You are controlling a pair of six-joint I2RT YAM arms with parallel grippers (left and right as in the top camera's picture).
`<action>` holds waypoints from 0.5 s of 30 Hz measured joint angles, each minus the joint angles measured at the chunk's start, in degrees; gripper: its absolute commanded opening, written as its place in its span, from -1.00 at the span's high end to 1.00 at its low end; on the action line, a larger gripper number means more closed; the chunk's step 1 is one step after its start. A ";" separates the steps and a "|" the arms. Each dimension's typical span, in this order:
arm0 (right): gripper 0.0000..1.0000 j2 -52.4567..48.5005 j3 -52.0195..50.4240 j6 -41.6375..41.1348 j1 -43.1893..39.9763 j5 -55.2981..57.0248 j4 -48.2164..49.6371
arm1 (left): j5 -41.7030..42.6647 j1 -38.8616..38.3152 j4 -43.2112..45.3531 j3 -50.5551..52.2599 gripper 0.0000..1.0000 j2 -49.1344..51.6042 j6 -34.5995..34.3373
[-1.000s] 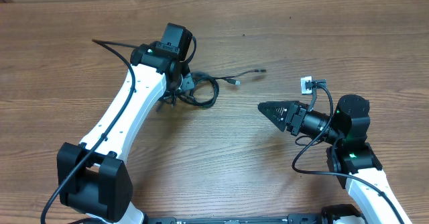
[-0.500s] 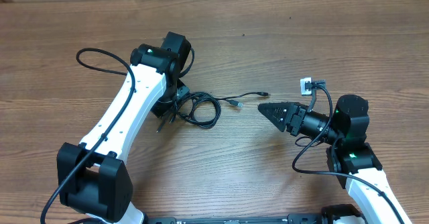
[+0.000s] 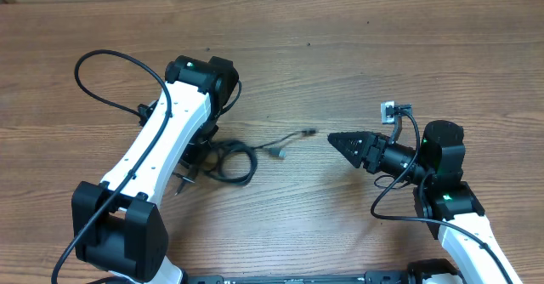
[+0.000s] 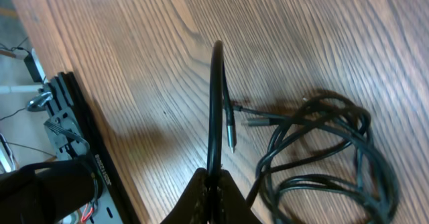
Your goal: Untangle cables
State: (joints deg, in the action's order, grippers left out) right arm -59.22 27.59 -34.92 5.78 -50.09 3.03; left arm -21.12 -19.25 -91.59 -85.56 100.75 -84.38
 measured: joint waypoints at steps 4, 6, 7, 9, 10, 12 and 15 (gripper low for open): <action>-0.18 0.00 0.00 0.22 0.00 0.61 -0.02 | -1.01 -0.02 -0.17 0.00 0.67 -0.02 -1.29; -0.18 0.00 0.00 0.33 0.00 0.81 -0.44 | -0.79 -0.02 -0.15 0.00 0.50 -0.02 -1.55; -0.18 0.00 0.00 0.39 0.00 0.87 -1.09 | -0.50 -0.02 -0.13 0.00 0.42 -0.02 -1.57; -0.19 0.00 0.00 0.46 0.00 1.01 -2.34 | 0.11 -0.02 -0.09 0.00 0.23 -0.02 -2.05; -0.22 0.00 0.00 0.50 0.00 1.01 -2.99 | 0.55 -0.02 -0.09 0.02 -0.01 -0.02 -2.19; -0.29 0.00 0.00 1.07 0.00 1.01 -4.61 | 1.53 -0.02 -0.07 0.00 -0.57 -0.02 -2.19; -0.29 0.00 0.00 2.99 0.00 1.03 -7.32 | 2.47 -0.02 0.07 0.00 -0.90 -0.02 -2.21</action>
State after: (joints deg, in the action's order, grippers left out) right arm -59.22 27.59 -31.92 5.78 -49.06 -4.29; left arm -18.65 -19.27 -91.53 -85.56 100.73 -86.59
